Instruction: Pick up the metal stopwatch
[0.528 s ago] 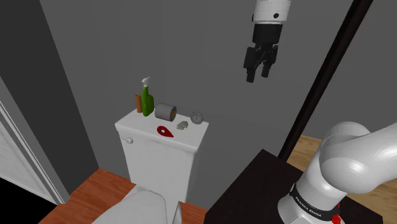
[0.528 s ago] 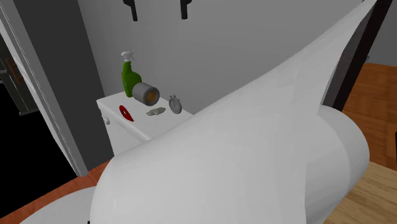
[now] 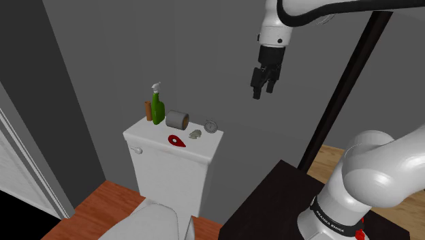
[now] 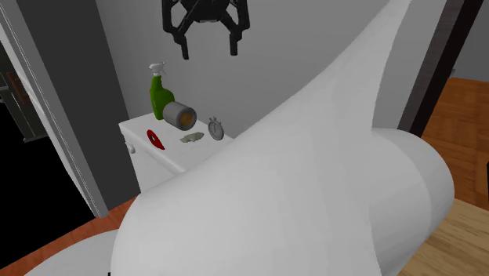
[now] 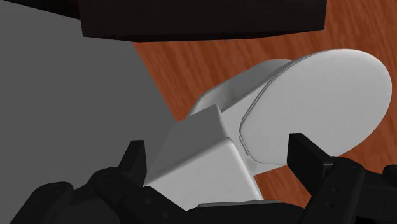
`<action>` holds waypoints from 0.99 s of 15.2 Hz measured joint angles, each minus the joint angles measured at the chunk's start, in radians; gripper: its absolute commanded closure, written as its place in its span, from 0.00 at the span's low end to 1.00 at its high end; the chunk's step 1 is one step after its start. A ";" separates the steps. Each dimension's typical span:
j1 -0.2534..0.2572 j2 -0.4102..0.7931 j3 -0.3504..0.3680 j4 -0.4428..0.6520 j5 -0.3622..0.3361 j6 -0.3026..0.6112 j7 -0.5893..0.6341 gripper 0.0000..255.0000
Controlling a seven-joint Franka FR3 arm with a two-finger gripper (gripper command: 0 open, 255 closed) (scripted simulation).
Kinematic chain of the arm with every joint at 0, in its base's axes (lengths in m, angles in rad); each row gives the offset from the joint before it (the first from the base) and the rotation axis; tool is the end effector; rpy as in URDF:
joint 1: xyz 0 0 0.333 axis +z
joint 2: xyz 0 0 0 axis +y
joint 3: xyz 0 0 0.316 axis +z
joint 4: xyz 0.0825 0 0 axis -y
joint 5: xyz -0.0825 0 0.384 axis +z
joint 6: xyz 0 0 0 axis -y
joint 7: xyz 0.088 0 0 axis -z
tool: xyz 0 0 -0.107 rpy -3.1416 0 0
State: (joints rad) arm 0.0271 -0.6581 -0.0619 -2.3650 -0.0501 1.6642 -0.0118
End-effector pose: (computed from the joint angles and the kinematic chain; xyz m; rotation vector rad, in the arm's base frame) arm 0.3468 -0.0208 0.5519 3.1296 -0.0055 -0.0684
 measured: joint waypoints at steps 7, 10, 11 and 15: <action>0.007 0.162 -0.084 -0.053 -0.030 0.263 -0.153 0.00; 0.014 0.249 -0.118 -0.056 -0.030 0.373 -0.220 0.00; 0.020 0.276 -0.122 -0.052 -0.025 0.403 -0.235 0.00; 0.033 0.429 -0.164 -0.013 0.004 0.541 -0.338 0.00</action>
State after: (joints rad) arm 0.0602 -0.2289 -0.2263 -2.3779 -0.0459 2.2056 -0.3497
